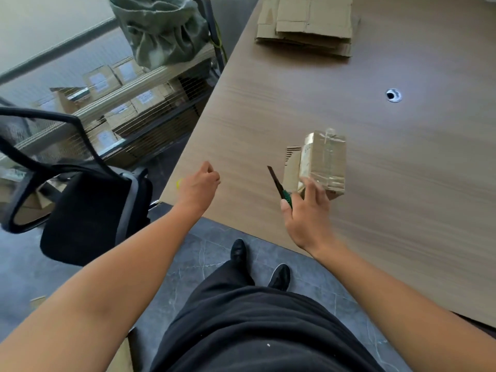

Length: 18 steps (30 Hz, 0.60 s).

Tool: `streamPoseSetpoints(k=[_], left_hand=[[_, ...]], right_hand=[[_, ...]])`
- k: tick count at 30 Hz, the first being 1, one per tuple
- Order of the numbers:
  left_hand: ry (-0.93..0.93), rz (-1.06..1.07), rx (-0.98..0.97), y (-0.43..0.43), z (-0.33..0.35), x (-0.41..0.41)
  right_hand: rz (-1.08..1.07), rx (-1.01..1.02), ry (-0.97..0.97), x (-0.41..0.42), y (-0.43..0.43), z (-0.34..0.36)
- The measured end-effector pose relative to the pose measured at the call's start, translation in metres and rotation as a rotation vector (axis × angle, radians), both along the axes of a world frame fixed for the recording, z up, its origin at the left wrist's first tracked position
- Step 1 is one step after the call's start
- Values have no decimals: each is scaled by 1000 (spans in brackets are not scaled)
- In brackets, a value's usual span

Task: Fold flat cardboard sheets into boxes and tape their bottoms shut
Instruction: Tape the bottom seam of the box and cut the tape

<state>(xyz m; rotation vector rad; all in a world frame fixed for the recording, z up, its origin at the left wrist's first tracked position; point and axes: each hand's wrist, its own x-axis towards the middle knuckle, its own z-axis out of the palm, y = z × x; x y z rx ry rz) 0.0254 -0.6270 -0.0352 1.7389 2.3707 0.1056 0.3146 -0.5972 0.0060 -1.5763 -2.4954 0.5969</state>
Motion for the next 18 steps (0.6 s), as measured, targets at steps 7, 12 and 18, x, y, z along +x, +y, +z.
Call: streamPoseSetpoints(k=[7, 12, 18], left_hand=[[1, 23, 38, -12, -10, -35], [2, -58, 143, -9, -39, -64], [70, -137, 149, -4, -62, -80]], right_hand=[[81, -325, -85, -80, 12, -10], [-63, -481, 1, -136, 19, -40], [-129, -385, -54, -172, 22, -80]])
